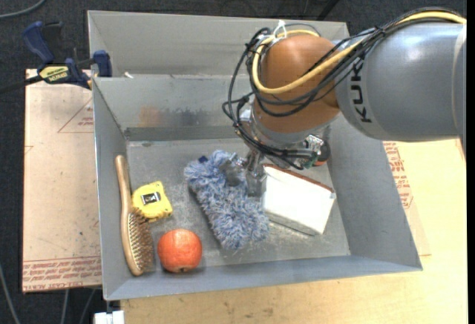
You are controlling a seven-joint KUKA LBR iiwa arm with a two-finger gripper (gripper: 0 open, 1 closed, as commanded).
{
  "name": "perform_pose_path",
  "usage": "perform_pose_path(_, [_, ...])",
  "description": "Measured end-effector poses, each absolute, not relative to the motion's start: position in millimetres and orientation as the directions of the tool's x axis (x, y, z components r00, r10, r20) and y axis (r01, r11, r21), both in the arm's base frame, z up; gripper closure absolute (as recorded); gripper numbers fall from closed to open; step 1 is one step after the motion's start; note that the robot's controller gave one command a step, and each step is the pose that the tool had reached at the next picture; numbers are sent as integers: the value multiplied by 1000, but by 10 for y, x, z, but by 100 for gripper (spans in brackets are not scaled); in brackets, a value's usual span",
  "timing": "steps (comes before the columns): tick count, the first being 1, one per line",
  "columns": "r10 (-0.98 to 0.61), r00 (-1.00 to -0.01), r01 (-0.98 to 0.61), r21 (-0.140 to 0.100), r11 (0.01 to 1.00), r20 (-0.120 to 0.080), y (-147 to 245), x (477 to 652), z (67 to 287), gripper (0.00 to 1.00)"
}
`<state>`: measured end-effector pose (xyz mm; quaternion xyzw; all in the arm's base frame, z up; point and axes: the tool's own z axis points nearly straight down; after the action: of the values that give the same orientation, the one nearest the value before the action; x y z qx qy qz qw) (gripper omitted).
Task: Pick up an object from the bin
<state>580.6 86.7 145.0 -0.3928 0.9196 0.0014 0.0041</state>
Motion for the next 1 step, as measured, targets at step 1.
perform_pose_path(1, [-719, -695, -719, -1, 695, -11, 864, 5855, 1965, 100])
